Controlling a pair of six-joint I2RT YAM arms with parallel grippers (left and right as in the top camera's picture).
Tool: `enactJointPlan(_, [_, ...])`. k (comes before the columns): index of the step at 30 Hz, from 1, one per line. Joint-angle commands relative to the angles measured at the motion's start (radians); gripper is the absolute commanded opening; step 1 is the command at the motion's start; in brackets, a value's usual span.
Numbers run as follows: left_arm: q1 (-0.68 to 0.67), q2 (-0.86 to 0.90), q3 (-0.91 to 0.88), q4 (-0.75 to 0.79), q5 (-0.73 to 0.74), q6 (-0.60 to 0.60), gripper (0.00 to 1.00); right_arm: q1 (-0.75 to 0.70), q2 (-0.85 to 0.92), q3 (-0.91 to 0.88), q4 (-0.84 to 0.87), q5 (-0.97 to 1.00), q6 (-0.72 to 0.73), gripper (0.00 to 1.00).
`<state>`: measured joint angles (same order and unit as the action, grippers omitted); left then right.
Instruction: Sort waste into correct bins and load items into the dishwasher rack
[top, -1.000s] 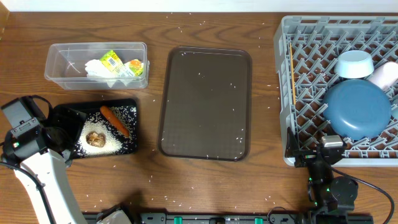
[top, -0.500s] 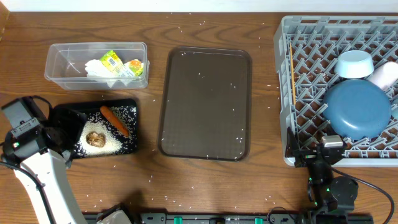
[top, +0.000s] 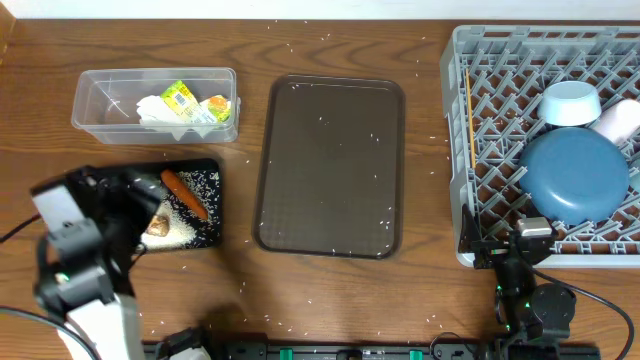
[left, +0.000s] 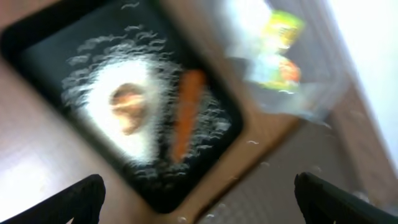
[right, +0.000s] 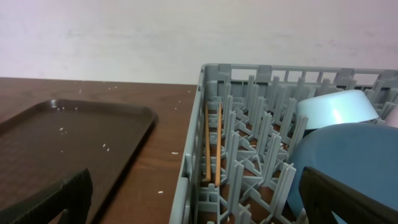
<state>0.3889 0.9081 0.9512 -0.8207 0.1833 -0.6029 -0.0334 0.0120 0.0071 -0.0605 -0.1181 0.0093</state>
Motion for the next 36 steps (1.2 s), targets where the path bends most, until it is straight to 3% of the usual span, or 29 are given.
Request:
enactJointPlan(1, [-0.144,-0.087,-0.097,0.108,0.014,0.0,0.98,0.015,-0.007,-0.002,-0.005,0.009,-0.018,0.99])
enactJointPlan(4, [-0.256,-0.17,-0.204,0.266,0.01,0.0,0.98,0.015,-0.007,-0.002,-0.005,0.009,-0.018,0.99])
enactJointPlan(8, [-0.309,-0.27,-0.341,0.399,-0.063,0.0,0.98,0.015,-0.007,-0.002,-0.005,0.009,-0.018,0.99])
enactJointPlan(15, [-0.306,-0.359,-0.5,0.403,-0.271,0.026,0.98,0.015,-0.007,-0.002,-0.005,0.009,-0.018,0.99])
enactJointPlan(20, [-0.312,-0.419,-0.582,0.441,-0.27,0.034,0.98,0.015,-0.007,-0.002,-0.005,0.009,-0.018,0.99])
enactJointPlan(23, [-0.33,-0.47,-0.631,0.492,-0.27,0.103,0.98,0.015,-0.007,-0.002,-0.005,0.009,-0.018,0.99])
enactJointPlan(30, [-0.353,-0.609,-0.785,0.755,-0.141,0.304,0.98,0.015,-0.007,-0.002,-0.005,0.009,-0.018,0.99])
enactJointPlan(36, [-0.353,-0.703,-0.911,0.91,-0.138,0.307,0.98,0.015,-0.007,-0.002,-0.005,0.009,-0.018,0.99])
